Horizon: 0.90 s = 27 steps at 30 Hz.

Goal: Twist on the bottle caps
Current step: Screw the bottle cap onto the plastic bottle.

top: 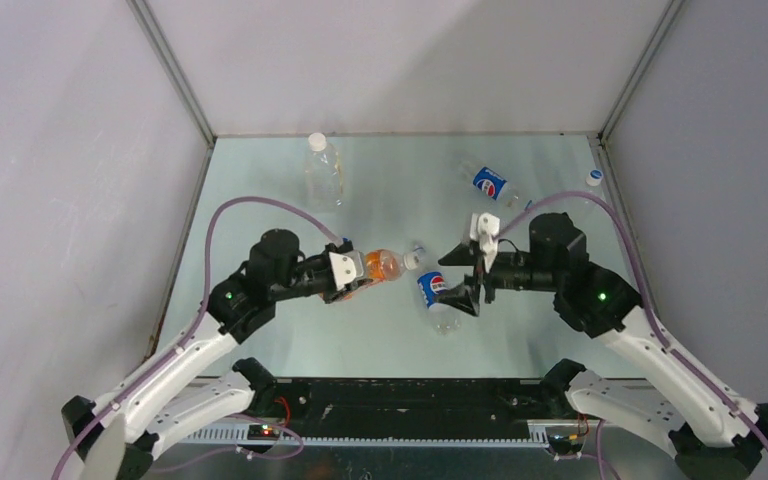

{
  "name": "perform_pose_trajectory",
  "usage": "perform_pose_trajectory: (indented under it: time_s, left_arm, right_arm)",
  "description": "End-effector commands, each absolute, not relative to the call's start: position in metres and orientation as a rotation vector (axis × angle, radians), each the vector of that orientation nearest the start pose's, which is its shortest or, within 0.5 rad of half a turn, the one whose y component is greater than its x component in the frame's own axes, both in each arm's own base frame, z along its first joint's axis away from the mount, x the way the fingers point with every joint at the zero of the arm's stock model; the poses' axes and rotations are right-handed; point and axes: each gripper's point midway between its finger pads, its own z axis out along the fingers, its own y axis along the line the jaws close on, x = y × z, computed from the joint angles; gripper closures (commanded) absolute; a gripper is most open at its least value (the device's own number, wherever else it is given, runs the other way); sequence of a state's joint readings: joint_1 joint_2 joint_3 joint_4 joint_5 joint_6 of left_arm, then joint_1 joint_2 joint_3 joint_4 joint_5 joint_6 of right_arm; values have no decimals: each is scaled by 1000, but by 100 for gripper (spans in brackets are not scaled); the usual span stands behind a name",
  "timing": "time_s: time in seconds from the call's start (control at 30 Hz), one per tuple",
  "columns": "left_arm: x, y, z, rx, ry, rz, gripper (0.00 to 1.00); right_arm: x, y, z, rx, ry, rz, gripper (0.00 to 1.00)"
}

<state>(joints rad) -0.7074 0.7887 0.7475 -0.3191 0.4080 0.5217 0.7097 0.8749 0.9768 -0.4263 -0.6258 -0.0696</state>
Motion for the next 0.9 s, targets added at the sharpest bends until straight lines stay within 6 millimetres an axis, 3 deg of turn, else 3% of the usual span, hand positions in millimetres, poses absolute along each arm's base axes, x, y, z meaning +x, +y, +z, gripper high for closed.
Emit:
perform_pose_trajectory:
  time_s: [0.0, 0.23, 0.67, 0.87]
  left_arm:
    - [151, -250, 251, 1420, 1345, -883, 100]
    - [138, -260, 258, 1489, 1331, -1031, 100]
    - [142, -270, 264, 1500, 1318, -1083, 100]
    - [143, -271, 267, 1502, 1308, -1083, 100]
  right_arm:
    - [135, 251, 289, -1514, 1209, 779, 30]
    - [134, 255, 297, -1604, 1017, 695, 35]
    - [125, 270, 290, -1653, 987, 745, 47]
    - [129, 273, 282, -1655, 1037, 756, 66]
